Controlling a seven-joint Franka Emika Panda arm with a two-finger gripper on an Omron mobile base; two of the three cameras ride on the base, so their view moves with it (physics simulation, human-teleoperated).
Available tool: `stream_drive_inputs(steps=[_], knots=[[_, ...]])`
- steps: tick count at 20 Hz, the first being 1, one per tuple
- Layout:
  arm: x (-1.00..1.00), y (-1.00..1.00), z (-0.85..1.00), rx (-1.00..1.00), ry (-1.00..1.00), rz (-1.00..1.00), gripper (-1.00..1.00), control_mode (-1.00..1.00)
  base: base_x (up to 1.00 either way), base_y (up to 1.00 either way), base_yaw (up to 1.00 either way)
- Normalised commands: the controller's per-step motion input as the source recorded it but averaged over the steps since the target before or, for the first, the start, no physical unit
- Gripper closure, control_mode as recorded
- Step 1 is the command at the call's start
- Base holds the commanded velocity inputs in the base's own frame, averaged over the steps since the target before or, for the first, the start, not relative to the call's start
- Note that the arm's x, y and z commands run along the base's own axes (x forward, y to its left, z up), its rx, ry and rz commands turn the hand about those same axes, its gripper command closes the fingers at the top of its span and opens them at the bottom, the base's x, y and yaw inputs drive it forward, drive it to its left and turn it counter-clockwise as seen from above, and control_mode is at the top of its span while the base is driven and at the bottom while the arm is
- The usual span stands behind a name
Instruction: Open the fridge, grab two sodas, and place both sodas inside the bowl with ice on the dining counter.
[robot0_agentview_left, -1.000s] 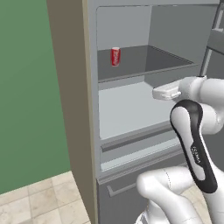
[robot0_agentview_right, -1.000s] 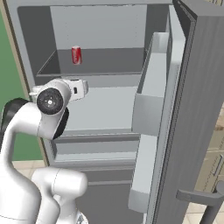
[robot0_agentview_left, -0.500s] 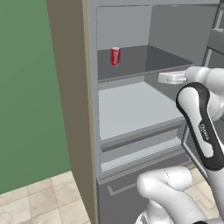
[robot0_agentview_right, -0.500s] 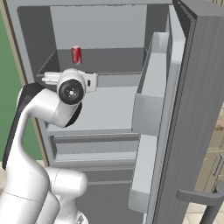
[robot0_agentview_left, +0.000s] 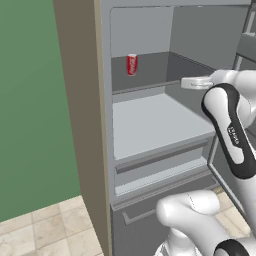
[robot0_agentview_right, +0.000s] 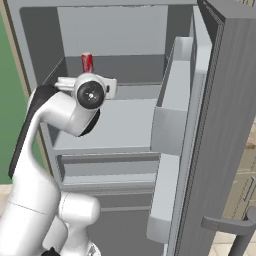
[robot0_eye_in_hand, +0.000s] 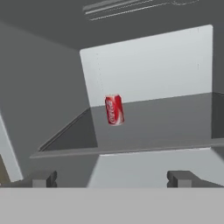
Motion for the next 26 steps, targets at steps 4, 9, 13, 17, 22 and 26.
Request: stream_drive_inputs(steps=[4, 9, 13, 17, 22, 26], knots=[[0.47, 0.0, 0.18, 0.0, 0.04, 0.0, -1.0, -1.0, 0.0, 0.0, 0.0], [0.44, 0.0, 0.18, 0.0, 0.02, 0.0, -1.0, -1.0, 0.0, 0.0, 0.0], [0.39, 0.0, 0.18, 0.0, 0.02, 0.0, -1.0, -1.0, 0.0, 0.0, 0.0], [0.32, 0.06, 0.17, -0.02, 0.04, 0.0, -1.0, -1.0, 0.0, 0.0, 0.0], [0.25, 0.15, 0.05, -0.06, 0.05, 0.0, -1.0, -1.0, 0.0, 0.0, 0.0], [0.26, 0.18, 0.01, -0.05, 0.05, 0.0, -1.0, -1.0, 0.0, 0.0, 0.0]])
